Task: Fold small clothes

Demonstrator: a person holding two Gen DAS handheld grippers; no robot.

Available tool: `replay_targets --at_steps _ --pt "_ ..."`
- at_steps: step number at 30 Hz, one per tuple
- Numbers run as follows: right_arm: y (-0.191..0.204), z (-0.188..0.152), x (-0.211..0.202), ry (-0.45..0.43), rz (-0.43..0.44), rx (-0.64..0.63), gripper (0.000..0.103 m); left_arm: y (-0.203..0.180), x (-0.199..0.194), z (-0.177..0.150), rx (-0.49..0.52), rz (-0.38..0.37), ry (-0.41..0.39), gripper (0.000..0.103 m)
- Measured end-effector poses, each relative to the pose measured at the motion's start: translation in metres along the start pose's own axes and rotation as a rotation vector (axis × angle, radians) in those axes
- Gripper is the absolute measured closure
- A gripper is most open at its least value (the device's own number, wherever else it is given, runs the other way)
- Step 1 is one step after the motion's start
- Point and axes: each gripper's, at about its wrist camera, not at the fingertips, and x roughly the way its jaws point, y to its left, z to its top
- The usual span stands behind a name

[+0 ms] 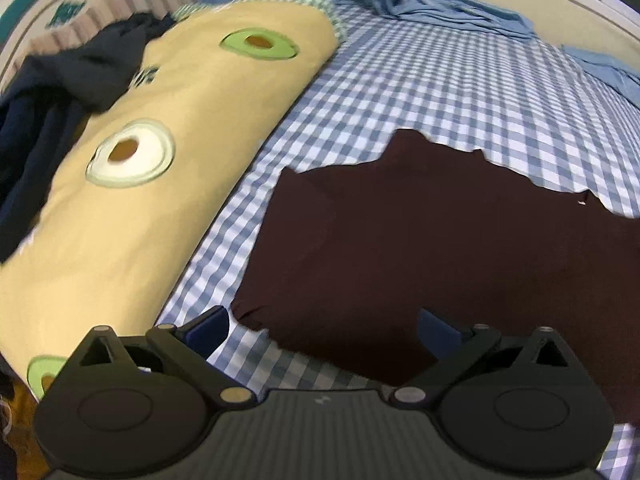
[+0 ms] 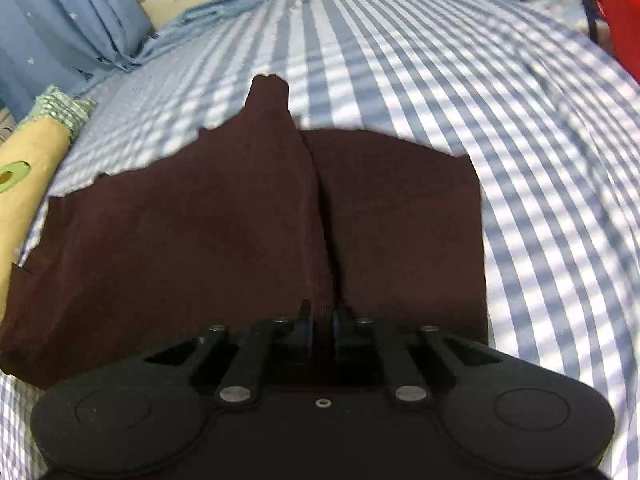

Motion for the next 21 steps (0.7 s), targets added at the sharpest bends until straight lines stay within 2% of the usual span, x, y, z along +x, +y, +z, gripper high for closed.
replay_targets --at_steps 2,5,6,7,9,10,11,12,13,16,19,21 --pt "-0.006 -0.007 0.004 0.024 -0.019 0.01 0.091 0.013 0.004 -0.004 -0.022 0.007 0.015 0.0" --pt "-0.009 -0.007 -0.001 0.024 -0.019 0.032 0.079 0.033 0.009 -0.009 -0.056 0.014 0.024 0.001" --pt "-0.008 -0.007 -0.004 0.021 -0.016 0.033 0.071 0.038 0.01 -0.01 -0.067 0.015 0.027 0.0" --pt "-0.005 -0.005 -0.006 0.02 -0.015 0.025 0.058 0.044 0.012 -0.011 -0.078 0.017 0.031 0.001" --pt "0.0 -0.007 -0.012 0.018 0.005 0.004 0.044 0.053 0.016 -0.013 -0.098 0.017 0.042 0.0" --pt "0.003 -0.01 -0.014 0.02 0.01 -0.005 0.044 0.056 0.018 -0.015 -0.106 0.016 0.048 0.001" --pt "0.007 -0.012 -0.014 0.026 0.01 -0.018 0.045 0.06 0.02 -0.016 -0.113 0.015 0.054 0.001" --pt "0.01 -0.016 -0.015 0.034 0.006 -0.033 0.05 0.062 0.021 -0.017 -0.118 0.011 0.059 0.001" --pt "0.013 -0.02 -0.014 0.043 -0.006 -0.05 0.065 0.065 0.023 -0.017 -0.12 0.009 0.063 0.001" --pt "0.016 -0.026 -0.016 0.034 -0.058 -0.076 0.08 0.068 0.024 -0.019 -0.107 0.004 0.069 0.001" --pt "0.008 -0.019 -0.024 0.011 -0.033 -0.014 0.094 0.068 0.025 -0.019 -0.082 -0.002 0.067 0.001" --pt "0.005 -0.012 -0.031 -0.026 -0.046 0.007 0.095 0.068 0.026 -0.02 -0.069 -0.004 0.063 0.0"
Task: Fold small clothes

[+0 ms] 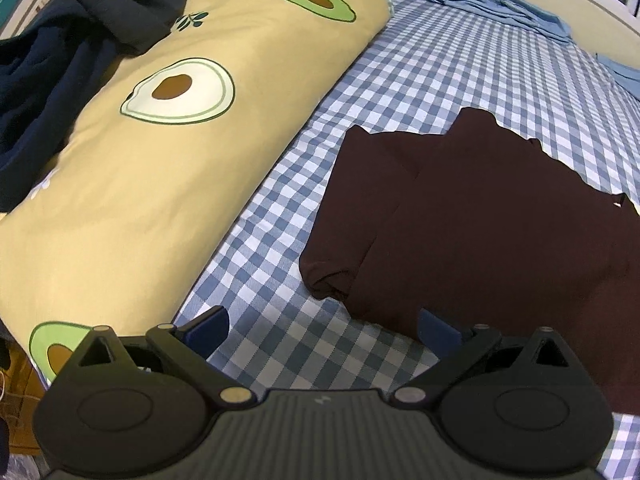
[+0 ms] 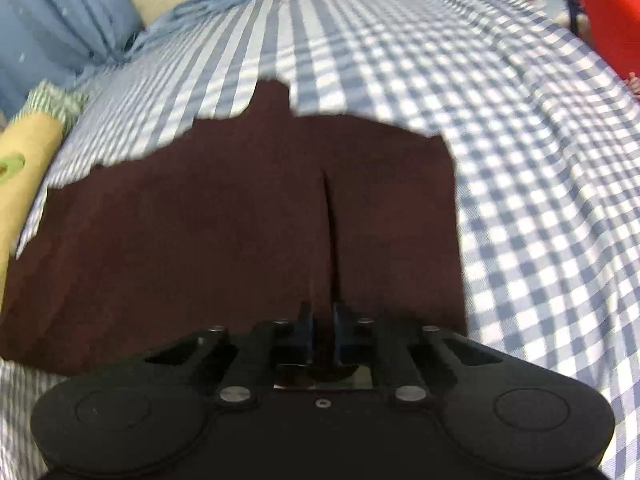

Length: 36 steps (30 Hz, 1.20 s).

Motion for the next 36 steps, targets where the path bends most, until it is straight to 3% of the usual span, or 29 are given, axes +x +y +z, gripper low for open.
replay_targets --at_steps 3,6,8,10,13,18,23,30,36 --pt "-0.005 0.005 0.001 -0.002 -0.016 0.005 0.096 0.0 0.006 -0.001 0.008 -0.006 0.01 0.001" --pt "0.007 0.003 0.005 0.02 -0.046 -0.101 0.096 0.001 0.013 -0.003 0.006 -0.014 0.025 0.001" --pt "0.013 0.004 0.003 0.016 -0.054 -0.102 0.086 0.003 0.018 -0.004 0.005 -0.021 0.035 0.001" --pt "0.016 0.004 -0.002 -0.014 -0.072 -0.079 0.056 0.005 0.023 -0.004 0.001 -0.033 0.049 0.001" --pt "0.022 0.004 -0.014 -0.069 -0.039 -0.024 0.027 0.008 0.029 -0.003 -0.015 -0.052 0.066 0.0" --pt "0.064 0.0 -0.02 -0.105 0.024 -0.092 0.003 0.009 0.035 0.003 -0.02 -0.069 0.065 0.0" --pt "0.112 -0.008 -0.003 -0.045 0.076 -0.173 0.001 0.008 0.044 0.01 -0.004 -0.067 0.066 0.0" --pt "0.182 -0.027 0.019 -0.015 0.072 -0.369 0.001 0.011 0.063 0.015 0.015 -0.07 0.078 0.0" --pt "0.216 -0.035 0.037 -0.011 0.063 -0.447 0.001 0.021 0.088 0.016 -0.021 -0.16 0.118 0.0"
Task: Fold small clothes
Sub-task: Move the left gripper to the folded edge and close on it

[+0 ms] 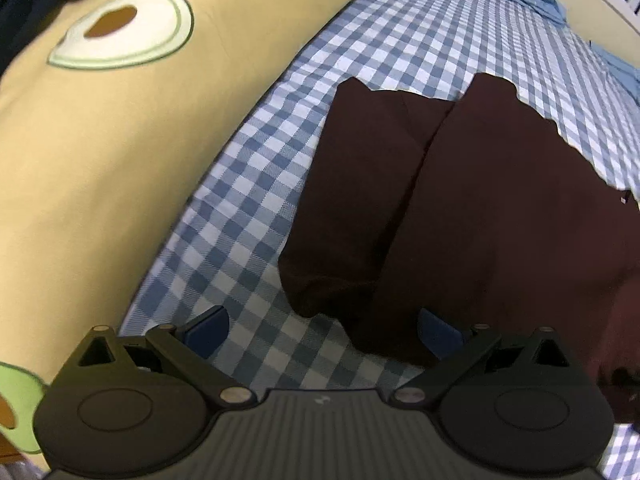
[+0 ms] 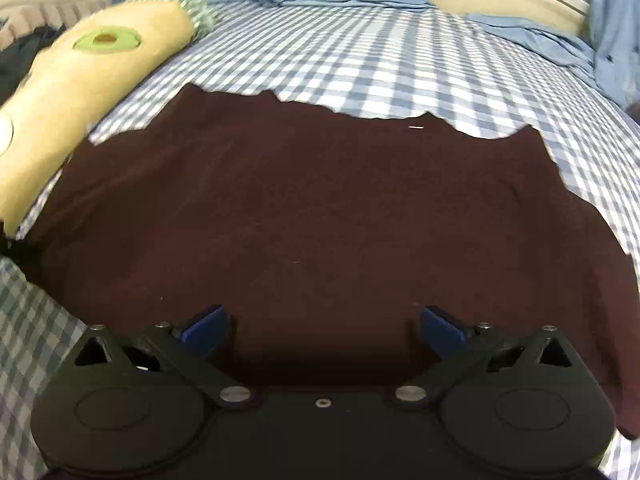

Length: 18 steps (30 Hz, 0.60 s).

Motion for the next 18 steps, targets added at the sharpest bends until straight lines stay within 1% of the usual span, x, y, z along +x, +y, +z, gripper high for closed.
replay_targets --at_steps 3,5,10,12,15,18 --pt "0.009 -0.003 0.011 0.025 -0.004 -0.066 0.001 0.006 0.008 0.005 -0.012 -0.024 0.009 0.0" --pt "0.012 -0.007 0.019 0.053 -0.008 -0.079 0.001 0.009 0.012 0.008 -0.01 -0.043 0.016 0.0" --pt "-0.001 -0.014 0.028 0.096 0.037 0.031 0.0 0.013 0.022 0.018 0.022 -0.073 0.023 0.0" --pt "-0.002 -0.013 0.031 0.105 0.048 0.04 0.0 0.013 0.024 0.021 0.037 -0.083 0.023 0.0" --pt "-0.001 -0.012 0.031 0.11 0.051 0.036 0.0 0.011 0.025 0.023 0.089 -0.091 0.006 0.0" --pt "-0.002 -0.012 0.031 0.111 0.054 0.038 0.0 0.009 0.028 0.025 0.11 -0.096 0.01 0.001"
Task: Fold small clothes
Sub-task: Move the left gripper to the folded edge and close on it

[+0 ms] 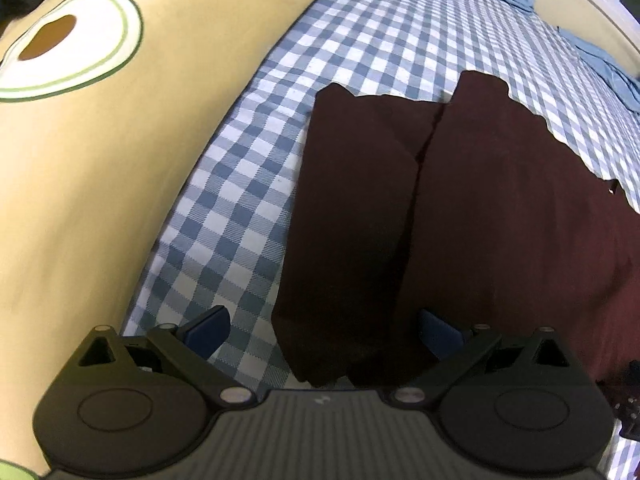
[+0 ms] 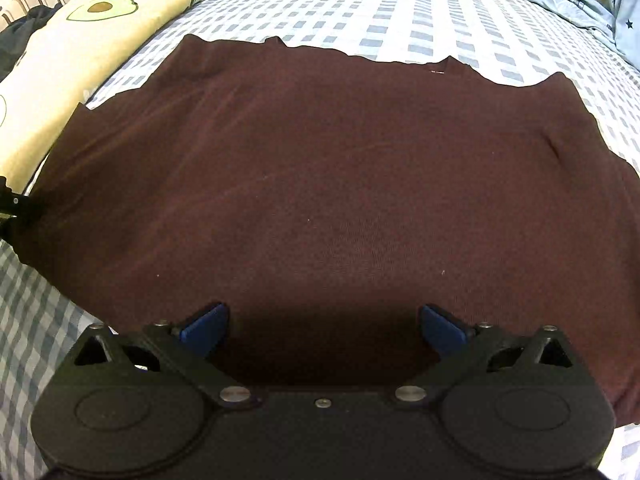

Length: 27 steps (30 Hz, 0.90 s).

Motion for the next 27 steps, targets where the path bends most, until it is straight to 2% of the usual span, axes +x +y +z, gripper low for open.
replay_targets --at_steps 5,7,11,17,19,20,22,27 --pt "0.0 0.001 0.001 0.008 -0.001 0.002 0.0 0.0 0.0 0.002 -0.018 -0.032 0.008 0.013" --pt "0.0 0.0 0.002 0.01 -0.003 0.002 0.0 -0.002 -0.002 0.002 -0.025 -0.047 0.01 0.021" --pt "0.001 0.001 0.005 0.013 -0.009 0.003 0.0 -0.003 -0.005 0.002 -0.029 -0.053 0.005 0.027" --pt "0.002 0.001 0.006 0.015 -0.01 0.004 0.0 -0.005 -0.013 0.0 -0.013 -0.079 -0.019 0.051" --pt "0.002 0.001 0.006 0.015 -0.011 0.004 0.0 -0.007 -0.017 0.0 -0.008 -0.09 -0.029 0.064" --pt "0.002 0.001 0.006 0.015 -0.012 0.003 0.0 -0.009 -0.019 0.0 -0.004 -0.093 -0.034 0.067" --pt "0.002 0.002 0.006 0.02 -0.014 0.004 0.0 -0.015 -0.024 0.0 0.007 -0.084 -0.05 0.075" --pt "0.002 0.011 0.005 0.066 -0.021 0.016 0.0 -0.036 -0.044 -0.001 0.052 -0.046 -0.106 0.083"
